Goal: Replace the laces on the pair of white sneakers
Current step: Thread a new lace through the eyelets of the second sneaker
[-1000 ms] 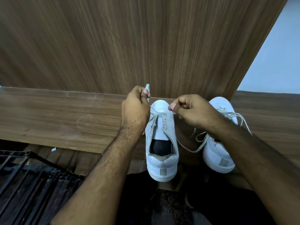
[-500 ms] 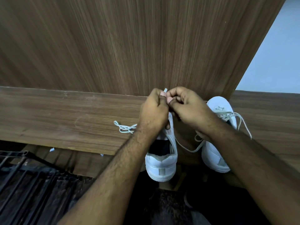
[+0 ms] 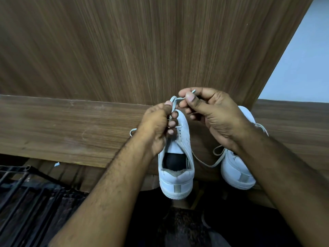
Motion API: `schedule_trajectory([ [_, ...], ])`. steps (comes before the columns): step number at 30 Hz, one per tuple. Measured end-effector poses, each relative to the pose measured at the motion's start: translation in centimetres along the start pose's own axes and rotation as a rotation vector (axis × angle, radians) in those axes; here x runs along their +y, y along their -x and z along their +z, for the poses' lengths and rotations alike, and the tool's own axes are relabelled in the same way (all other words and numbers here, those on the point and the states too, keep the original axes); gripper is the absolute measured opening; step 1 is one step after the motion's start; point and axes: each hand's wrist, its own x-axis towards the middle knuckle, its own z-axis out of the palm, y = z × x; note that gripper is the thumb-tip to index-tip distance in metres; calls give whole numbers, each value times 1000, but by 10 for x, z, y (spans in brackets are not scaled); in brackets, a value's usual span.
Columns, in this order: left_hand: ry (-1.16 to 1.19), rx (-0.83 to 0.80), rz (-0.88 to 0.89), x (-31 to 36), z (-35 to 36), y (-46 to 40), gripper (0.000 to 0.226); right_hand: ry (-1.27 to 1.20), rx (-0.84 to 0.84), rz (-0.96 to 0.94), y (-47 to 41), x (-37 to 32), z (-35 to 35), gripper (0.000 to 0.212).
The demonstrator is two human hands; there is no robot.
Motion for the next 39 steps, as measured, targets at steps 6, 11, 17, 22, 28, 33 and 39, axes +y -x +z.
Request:
schedule_trajectory([
  [6, 203, 92, -37, 5, -4, -4, 26, 537, -47, -117, 3, 18, 11, 15],
  [11, 191, 158, -48, 0, -3, -6, 25, 649, -78, -113, 8, 16, 17, 17],
  [17, 259, 206, -87, 0, -5, -8, 25, 855, -31, -243, 6, 13, 20, 15],
  [22, 376, 177, -122, -1, -6, -10, 27, 827, 27, -187, 7, 12, 19, 11],
  [28, 36, 311, -39, -1, -10, -12, 26, 719, 87, -77, 9, 8, 19, 14],
  [33, -1004, 612, 455, -3, -19, -6, 54, 879, 103, -113, 7, 6, 15, 14],
  [39, -798, -158, 398, -4, -7, 5, 54, 882, 136, -200, 2, 7, 10, 13],
])
